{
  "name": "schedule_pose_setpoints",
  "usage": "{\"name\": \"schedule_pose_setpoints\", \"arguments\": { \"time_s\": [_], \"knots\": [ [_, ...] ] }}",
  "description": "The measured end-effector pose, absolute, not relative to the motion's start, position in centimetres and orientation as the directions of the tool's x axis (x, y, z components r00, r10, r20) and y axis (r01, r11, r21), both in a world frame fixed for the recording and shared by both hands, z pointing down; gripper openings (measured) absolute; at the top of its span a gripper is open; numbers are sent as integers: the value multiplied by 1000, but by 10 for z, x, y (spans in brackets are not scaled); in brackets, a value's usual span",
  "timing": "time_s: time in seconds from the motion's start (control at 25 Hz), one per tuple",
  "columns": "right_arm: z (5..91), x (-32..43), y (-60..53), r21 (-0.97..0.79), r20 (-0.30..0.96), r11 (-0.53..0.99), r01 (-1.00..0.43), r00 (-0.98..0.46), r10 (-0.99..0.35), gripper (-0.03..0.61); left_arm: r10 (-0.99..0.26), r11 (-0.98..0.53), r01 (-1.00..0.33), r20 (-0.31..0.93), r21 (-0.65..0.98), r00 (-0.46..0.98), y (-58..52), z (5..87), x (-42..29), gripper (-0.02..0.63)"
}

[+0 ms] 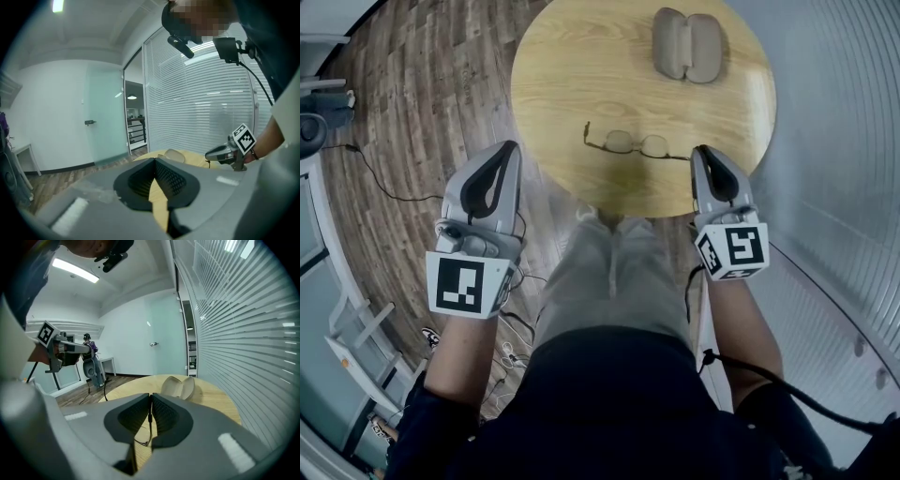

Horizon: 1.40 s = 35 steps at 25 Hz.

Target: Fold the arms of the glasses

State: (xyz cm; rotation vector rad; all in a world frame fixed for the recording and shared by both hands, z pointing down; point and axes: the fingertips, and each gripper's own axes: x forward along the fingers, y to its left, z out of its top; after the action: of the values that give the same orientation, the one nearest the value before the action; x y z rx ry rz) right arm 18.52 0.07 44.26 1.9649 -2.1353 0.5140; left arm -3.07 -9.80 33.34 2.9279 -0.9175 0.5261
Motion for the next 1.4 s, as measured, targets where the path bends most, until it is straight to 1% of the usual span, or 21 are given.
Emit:
{"name": "schedule_pose_setpoints", "arguments": {
  "time_s": [0.68, 0.84, 1.0, 1.16, 1.4],
  "knots": [
    [439, 168, -12, -112, 387, 93, -989, -130, -913, 28, -579, -803, -590, 334, -79, 744, -103, 328, -54, 2],
    [444, 164, -16, -109, 391, 105, -988, -140, -910, 28, -589, -799, -597, 292, -73, 753, -104, 324, -56, 2],
    [445, 159, -21, -101, 395, 121, -988, -151, -906, 28, -596, -788, -612, 331, -66, 732, -105, 329, -63, 2],
    [434, 151, -31, -93, 400, 136, -986, -162, -902, 28, -601, -784, -618, 330, -63, 728, -111, 319, -72, 2],
    [449, 140, -35, -91, 406, 174, -980, -196, -892, 28, -622, -766, -639, 333, -69, 709, -109, 328, -79, 2]
  ]
}}
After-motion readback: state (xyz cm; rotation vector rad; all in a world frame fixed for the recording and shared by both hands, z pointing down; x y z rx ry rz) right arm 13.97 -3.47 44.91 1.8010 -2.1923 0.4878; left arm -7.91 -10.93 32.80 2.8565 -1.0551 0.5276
